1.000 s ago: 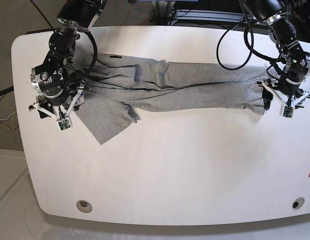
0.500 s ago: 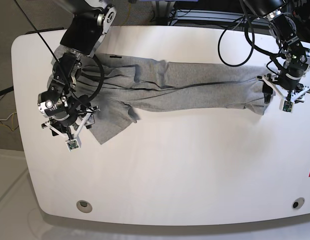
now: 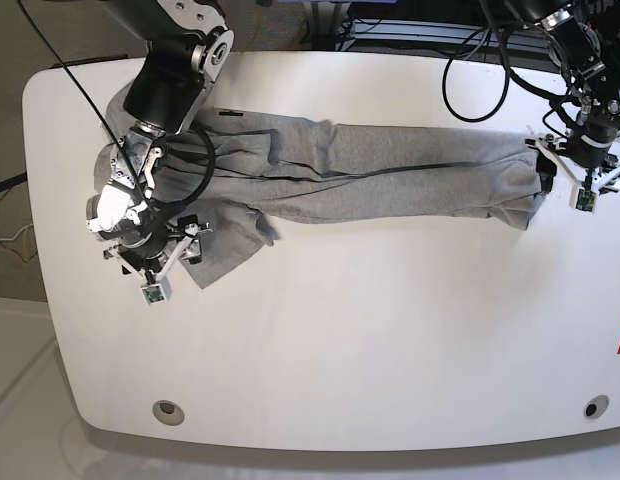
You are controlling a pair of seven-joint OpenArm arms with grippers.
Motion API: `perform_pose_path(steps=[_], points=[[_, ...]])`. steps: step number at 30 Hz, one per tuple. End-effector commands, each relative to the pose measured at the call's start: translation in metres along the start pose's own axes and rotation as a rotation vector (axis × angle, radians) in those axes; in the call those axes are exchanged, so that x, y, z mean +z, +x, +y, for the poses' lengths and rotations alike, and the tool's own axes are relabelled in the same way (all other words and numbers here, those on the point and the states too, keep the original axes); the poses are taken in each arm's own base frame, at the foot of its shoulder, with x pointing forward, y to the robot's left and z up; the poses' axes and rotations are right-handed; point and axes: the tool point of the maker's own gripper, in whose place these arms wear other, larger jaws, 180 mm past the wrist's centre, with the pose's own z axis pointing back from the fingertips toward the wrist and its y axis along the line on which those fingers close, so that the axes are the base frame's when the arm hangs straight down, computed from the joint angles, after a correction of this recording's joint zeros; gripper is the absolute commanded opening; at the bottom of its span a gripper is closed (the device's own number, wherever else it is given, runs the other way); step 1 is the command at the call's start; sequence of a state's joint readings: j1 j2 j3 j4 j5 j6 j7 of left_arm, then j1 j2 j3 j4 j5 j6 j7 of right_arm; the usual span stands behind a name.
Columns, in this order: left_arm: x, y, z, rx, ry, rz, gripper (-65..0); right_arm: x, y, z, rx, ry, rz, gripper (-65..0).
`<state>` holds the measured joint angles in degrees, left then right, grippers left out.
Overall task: Fold the T-shirt properly
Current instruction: 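Pinch the loose sleeve with the right gripper and tuck it onto the strip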
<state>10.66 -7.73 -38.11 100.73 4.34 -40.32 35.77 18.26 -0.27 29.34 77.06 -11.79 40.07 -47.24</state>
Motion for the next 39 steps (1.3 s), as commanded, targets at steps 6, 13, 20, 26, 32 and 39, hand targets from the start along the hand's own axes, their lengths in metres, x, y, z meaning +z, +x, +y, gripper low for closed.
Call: perform_pose_path(steps=[6,13,20,26,32,39], points=[[0.005,0.016,0.014,-0.009,0.033,-0.055,-25.9,-0.016,0.017,-0.002,-0.049,0.044,-0.067,-26.2],[0.007,0.014,0.018,-0.003,0.045,-0.053,-25.9,-0.027,0.010,0.003,-0.073,0.079,-0.078,-26.2],[0.007,0.015,0.018,-0.004,0.044,-0.055,-25.9,-0.029,0.002,0.003,-0.077,0.081,-0.061,-26.2],[0.006,0.016,0.017,-0.005,0.042,-0.057,-25.9,-0.032,-0.013,0.015,-0.088,0.101,-0.036,-26.6],[0.006,0.017,0.017,-0.002,0.042,-0.058,-25.9,-0.027,-0.025,0.018,-0.079,0.090,-0.029,-27.1],[0.005,0.017,0.017,-0.001,0.041,-0.059,-25.9,-0.026,-0.029,0.029,-0.082,0.102,-0.031,-47.6]])
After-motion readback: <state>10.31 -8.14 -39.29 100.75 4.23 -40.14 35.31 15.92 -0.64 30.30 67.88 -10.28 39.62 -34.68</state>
